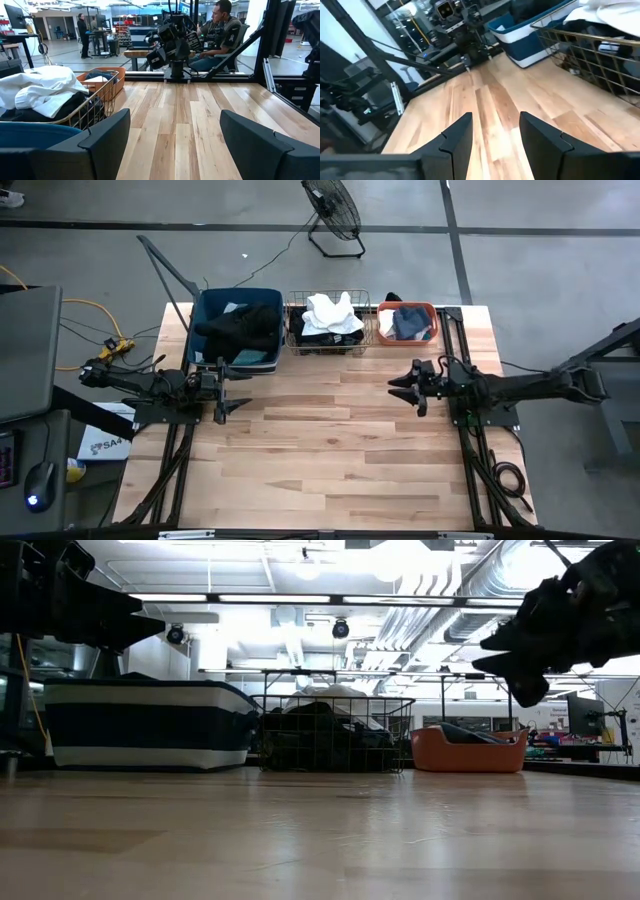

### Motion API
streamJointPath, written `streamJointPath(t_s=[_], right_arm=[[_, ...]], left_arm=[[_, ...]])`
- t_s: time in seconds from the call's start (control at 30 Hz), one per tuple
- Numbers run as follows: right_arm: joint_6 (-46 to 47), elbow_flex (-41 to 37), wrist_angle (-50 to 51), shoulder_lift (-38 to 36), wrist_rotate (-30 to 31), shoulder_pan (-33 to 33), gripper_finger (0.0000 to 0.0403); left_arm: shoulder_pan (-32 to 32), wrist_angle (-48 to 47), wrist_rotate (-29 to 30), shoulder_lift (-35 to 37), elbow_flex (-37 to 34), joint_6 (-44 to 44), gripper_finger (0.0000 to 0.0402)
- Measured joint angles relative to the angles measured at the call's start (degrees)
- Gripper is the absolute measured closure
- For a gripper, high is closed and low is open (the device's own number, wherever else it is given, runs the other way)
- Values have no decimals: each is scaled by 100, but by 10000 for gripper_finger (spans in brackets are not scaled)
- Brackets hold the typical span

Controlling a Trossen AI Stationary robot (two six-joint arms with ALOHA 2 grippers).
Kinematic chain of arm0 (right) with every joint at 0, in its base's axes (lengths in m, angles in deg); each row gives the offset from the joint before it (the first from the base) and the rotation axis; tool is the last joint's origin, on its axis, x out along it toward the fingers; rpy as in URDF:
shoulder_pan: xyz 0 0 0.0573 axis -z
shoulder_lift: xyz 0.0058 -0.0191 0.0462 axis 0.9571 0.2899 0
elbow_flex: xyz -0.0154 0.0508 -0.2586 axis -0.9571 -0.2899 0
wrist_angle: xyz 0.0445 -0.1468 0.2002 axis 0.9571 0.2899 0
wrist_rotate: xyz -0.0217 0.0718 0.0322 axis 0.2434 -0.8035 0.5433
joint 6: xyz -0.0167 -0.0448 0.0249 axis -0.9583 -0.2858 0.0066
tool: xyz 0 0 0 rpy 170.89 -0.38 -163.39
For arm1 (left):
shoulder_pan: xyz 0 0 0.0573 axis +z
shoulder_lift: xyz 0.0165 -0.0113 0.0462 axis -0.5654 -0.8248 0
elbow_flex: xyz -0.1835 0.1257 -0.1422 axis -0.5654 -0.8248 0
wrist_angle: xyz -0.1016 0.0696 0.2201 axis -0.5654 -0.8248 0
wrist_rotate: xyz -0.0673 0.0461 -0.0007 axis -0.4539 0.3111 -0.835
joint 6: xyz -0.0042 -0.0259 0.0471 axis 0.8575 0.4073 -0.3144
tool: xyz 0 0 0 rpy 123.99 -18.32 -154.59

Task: Pick & Place Cloths
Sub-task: Return to Home Position

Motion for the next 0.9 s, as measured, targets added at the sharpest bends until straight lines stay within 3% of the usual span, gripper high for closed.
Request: streamJointPath(t_s=[0.13,0.3,0.4,0.6,0.9], right_arm=[[8,-1,531,-570,-65,0,248],[-170,-2,1175,-1205,-885,0,248],[-225,-2,1731,-1516,-981,0,248],[-251,-4,2348,-1853,-53,0,248],[58,-9,2413,-1812,275,0,248]], left_arm=[[0,1,0,0,1,0,101],[2,2,0,0,1,0,101],[1,2,0,0,1,0,101],[2,4,0,0,1,0,101],[0,4,-2,0,1,0,101]])
